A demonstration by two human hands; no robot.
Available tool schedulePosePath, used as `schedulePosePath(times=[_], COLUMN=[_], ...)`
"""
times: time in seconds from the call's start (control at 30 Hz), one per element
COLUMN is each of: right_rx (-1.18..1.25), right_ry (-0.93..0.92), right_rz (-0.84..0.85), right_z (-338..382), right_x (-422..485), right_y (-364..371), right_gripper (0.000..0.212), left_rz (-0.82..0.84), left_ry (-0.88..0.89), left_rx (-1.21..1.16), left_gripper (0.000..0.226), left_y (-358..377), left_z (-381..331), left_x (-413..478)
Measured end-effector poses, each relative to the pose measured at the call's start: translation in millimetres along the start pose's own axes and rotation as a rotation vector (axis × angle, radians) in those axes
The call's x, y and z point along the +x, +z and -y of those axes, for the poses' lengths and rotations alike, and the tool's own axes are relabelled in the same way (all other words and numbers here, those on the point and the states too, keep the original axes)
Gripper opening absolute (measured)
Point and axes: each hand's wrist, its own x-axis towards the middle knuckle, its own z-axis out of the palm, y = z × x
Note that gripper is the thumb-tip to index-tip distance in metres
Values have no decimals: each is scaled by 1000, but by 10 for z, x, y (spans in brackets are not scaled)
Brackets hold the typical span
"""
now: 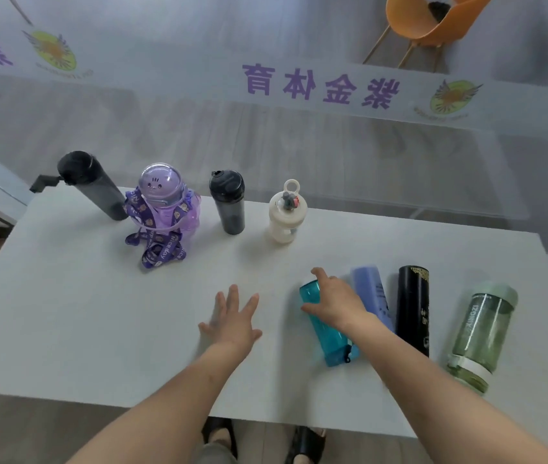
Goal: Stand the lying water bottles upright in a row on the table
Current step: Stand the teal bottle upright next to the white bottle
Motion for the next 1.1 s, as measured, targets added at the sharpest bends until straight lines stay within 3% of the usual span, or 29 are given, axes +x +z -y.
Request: schedulePosePath(times=[0.2, 0.27, 0.4, 0.57, 0.67, 0.77, 0.93, 1.1], right_rx=[496, 721, 1191, 1646, 1654, 1658, 1410, 1047], right_ry=[121, 191, 308, 365, 389, 345, 125, 69], right_rz=[-139, -137, -26, 235, 290, 254, 32, -223], right_z=[-266, -428, -777, -1016, -1029, -952, -734, -480], right_x=[-76, -128, -283, -492, -513, -477, -235, 75], right_y=[-499, -660, -832, -856, -800, -747, -648, -451], right_gripper=[82, 72, 39, 44, 55, 51, 44, 62], left_rz=[-8, -4, -9, -46, -58, -82, -43, -7], left_ry=[-40, -47, -74, -115, -133, -121, -97, -84], left_rx=[-101, -119, -127, -106, -119, -119, -68, -53], left_gripper=[74, 73, 70, 64, 65, 72, 102, 109], left_y=[29, 55, 86, 78, 74, 28, -61, -33], left_z=[-74, -109, -181, -406, -513, -619, -759, -724], left_x=[10, -5, -7, -52, -25, 29, 175, 278])
